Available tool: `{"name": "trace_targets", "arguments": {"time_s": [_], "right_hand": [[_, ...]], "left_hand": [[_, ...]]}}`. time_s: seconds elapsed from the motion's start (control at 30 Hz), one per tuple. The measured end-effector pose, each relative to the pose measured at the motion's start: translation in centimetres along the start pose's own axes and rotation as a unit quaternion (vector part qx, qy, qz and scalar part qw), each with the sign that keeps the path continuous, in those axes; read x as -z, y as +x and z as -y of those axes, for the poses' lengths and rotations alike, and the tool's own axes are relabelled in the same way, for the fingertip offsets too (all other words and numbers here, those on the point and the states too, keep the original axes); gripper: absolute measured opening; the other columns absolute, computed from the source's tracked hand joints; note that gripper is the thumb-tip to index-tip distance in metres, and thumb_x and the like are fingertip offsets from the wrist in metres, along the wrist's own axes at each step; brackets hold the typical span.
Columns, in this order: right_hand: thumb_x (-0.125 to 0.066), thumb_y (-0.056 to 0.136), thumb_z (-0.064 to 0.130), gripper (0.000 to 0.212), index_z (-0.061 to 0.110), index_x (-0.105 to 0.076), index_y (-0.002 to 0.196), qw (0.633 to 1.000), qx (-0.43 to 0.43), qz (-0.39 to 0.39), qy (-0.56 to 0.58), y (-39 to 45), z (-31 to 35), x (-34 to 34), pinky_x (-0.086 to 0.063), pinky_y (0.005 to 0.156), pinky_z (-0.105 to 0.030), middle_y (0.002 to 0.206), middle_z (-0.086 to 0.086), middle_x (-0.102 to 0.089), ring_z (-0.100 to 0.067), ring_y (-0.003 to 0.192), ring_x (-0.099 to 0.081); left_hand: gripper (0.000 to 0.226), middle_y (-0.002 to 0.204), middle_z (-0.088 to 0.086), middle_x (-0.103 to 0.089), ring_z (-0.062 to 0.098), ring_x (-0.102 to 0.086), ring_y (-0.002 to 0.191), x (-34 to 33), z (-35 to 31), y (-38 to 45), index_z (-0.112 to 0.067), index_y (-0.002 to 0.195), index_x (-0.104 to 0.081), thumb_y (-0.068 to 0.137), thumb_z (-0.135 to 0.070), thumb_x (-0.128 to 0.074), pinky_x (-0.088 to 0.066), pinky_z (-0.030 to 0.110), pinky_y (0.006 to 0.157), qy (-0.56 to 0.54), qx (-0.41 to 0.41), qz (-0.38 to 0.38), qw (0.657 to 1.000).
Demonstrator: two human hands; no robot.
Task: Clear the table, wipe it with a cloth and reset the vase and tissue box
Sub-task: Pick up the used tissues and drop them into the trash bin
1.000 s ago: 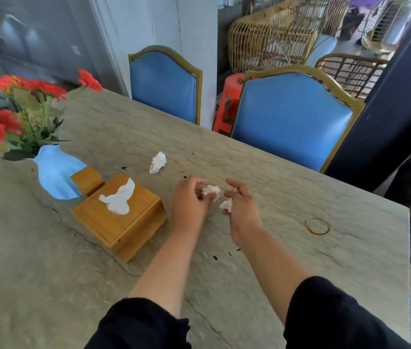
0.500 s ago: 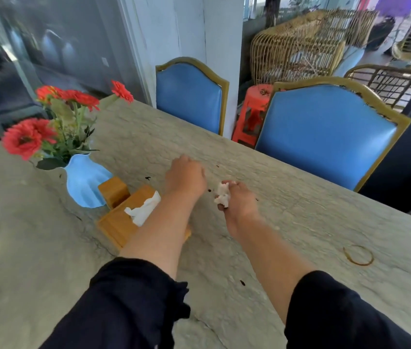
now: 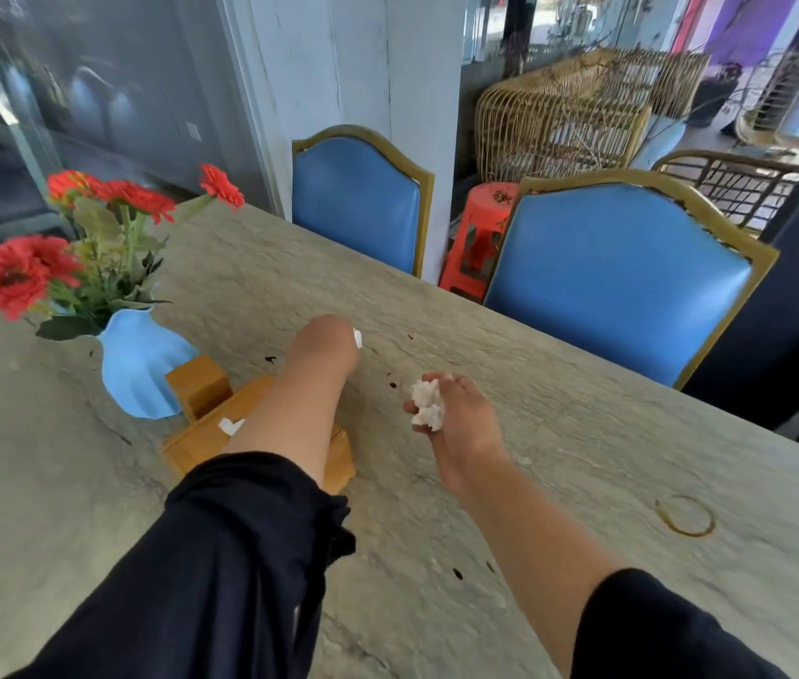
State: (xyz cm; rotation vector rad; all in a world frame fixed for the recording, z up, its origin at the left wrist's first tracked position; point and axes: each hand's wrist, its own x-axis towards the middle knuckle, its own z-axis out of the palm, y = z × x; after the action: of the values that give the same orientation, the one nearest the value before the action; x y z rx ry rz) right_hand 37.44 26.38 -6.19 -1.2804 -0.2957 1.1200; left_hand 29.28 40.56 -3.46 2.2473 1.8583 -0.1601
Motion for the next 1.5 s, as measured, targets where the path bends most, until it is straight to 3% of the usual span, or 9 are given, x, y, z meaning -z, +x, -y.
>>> {"name": "trace_targets", "arguments": {"time_s": [0.1,0.2,0.4,0.6,0.8,0.93,1.13,1.33,1.5], "right_hand": [[-0.047,0.1,0.023,0.021,0.01,-0.059,0.088,1.0,0.004,0.002,0.01,-0.7,0.7,0.2,-0.047,0.065,-0.031,0.079,-0.006,-0.064,-0.019,0.072,-0.061],[-0.049,0.096,0.007,0.014,0.015,-0.06,0.1,1.0,0.017,0.003,0.025,-2.1,1.8,1.1,-0.048,0.071,-0.032,0.089,-0.006,-0.061,-0.023,0.082,-0.061],[-0.039,0.09,-0.005,0.047,0.02,-0.059,0.125,0.998,0.026,0.029,0.056,-7.6,3.4,5.6,-0.05,0.074,-0.035,0.121,-0.013,-0.061,-0.025,0.092,-0.063],[-0.04,0.095,0.007,0.036,0.02,-0.067,0.115,0.993,0.052,0.047,0.091,-16.0,4.4,11.9,-0.048,0.078,-0.034,0.098,-0.005,-0.072,-0.019,0.087,-0.065],[-0.064,0.086,0.024,0.018,0.012,-0.07,0.099,0.997,0.042,-0.003,0.062,-25.9,2.6,21.5,-0.044,0.096,-0.04,0.11,-0.011,-0.069,-0.024,0.107,-0.062],[-0.056,0.092,0.008,0.009,0.014,-0.06,0.088,0.993,0.065,-0.08,0.052,-32.1,-0.1,28.4,-0.048,0.068,-0.031,0.081,-0.01,-0.061,-0.022,0.075,-0.057],[-0.044,0.095,0.005,0.02,0.014,-0.062,0.093,0.988,-0.051,-0.144,-0.003,-38.1,-7.9,37.7,-0.044,0.062,-0.034,0.08,-0.015,-0.061,-0.027,0.072,-0.055],[-0.038,0.098,0.005,0.019,0.014,-0.052,0.088,0.969,-0.173,-0.175,0.01,-38.8,-16.9,41.8,-0.044,0.052,-0.025,0.076,-0.008,-0.055,-0.018,0.064,-0.054],[-0.043,0.099,0.017,0.017,0.013,-0.058,0.108,0.95,-0.257,-0.176,-0.008,-37.1,-23.8,44.0,-0.046,0.062,-0.031,0.089,-0.008,-0.059,-0.021,0.077,-0.057]], "left_hand": [[0.037,0.133,0.013,-0.055,0.031,-0.051,0.12,1.5,-0.4,-1.4,-0.006,0.124,-0.06,0.091,-0.022,-0.058,-0.04,0.034,0.098,-0.102,-0.018,-0.02,0.994],[0.018,0.119,0.002,-0.066,0.021,-0.059,0.108,3.0,-0.4,-5.4,-0.02,0.102,-0.073,0.086,-0.019,-0.066,-0.043,0.024,0.091,-0.224,-0.101,-0.048,0.968],[0.016,0.091,-0.004,-0.07,0.017,-0.068,0.093,3.8,-1.9,-15.9,-0.024,0.077,-0.072,0.081,-0.008,-0.071,-0.056,0.033,0.086,-0.495,-0.139,0.026,0.857],[0.013,0.082,-0.005,-0.071,0.012,-0.066,0.075,0.6,-5.4,-25.7,-0.022,0.077,-0.065,0.076,-0.013,-0.074,-0.056,0.039,0.082,-0.456,-0.166,0.031,0.874],[0.023,0.079,-0.01,-0.068,0.003,-0.063,0.071,-4.3,-10.0,-38.4,-0.024,0.079,-0.057,0.073,-0.022,-0.079,-0.046,0.015,0.067,-0.441,-0.186,0.051,0.876],[0.01,0.079,-0.011,-0.068,-0.003,-0.06,0.071,-8.8,-12.7,-47.2,-0.019,0.087,-0.065,0.081,-0.025,-0.071,-0.04,0.003,0.06,-0.466,-0.177,0.061,0.865],[0.007,0.078,-0.009,-0.067,-0.004,-0.059,0.072,-18.4,-14.0,-57.2,-0.023,0.082,-0.066,0.085,-0.016,-0.064,-0.042,0.008,0.067,-0.488,-0.154,0.139,0.848],[0.022,0.087,-0.009,-0.069,0.015,-0.065,0.087,-31.5,-12.1,-59.3,-0.033,0.079,-0.065,0.089,-0.015,-0.058,-0.052,0.043,0.09,-0.446,0.013,0.263,0.856],[0.021,0.105,-0.006,-0.068,0.015,-0.062,0.104,-38.9,-11.0,-59.1,-0.028,0.098,-0.066,0.092,-0.015,-0.052,-0.045,0.03,0.093,-0.403,0.067,0.32,0.855]]}}
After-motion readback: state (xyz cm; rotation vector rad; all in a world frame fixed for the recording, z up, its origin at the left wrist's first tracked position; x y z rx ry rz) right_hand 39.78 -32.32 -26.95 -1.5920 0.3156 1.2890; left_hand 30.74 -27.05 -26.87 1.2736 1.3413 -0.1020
